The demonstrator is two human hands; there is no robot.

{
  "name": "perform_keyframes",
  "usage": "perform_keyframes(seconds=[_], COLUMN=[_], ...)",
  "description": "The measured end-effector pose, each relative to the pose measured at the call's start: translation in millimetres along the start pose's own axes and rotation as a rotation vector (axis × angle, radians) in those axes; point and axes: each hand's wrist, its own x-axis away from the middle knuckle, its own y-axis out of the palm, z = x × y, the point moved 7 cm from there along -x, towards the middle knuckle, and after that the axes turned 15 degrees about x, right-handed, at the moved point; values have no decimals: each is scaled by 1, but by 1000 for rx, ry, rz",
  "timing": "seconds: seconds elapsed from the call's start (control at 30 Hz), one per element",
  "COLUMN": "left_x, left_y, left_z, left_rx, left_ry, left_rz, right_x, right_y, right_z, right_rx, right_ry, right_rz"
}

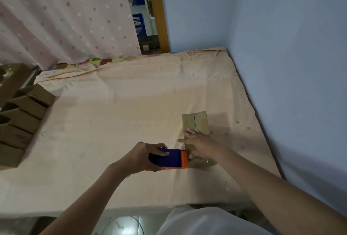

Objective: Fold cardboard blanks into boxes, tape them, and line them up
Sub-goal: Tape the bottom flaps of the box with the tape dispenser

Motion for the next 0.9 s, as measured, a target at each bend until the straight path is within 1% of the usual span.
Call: perform_keyframes(seconds=[0.13, 0.4, 0.63, 0.9], left_x=[-1, 0, 7, 19], left_y=[0, -10, -16, -36], left_z=[3, 6, 13, 10], left_rx=[30, 5, 42, 41], left_ry=[5, -7, -12, -67], left_rz=[-16, -52, -39, -40], right_x=[6, 6, 7, 9], right_y=[4, 15, 18, 15], right_z=[8, 17, 21, 19], right_rx=[15, -91, -154, -131], right_ry=[-14, 16, 23, -2], right_rz=[-9, -27, -19, -4])
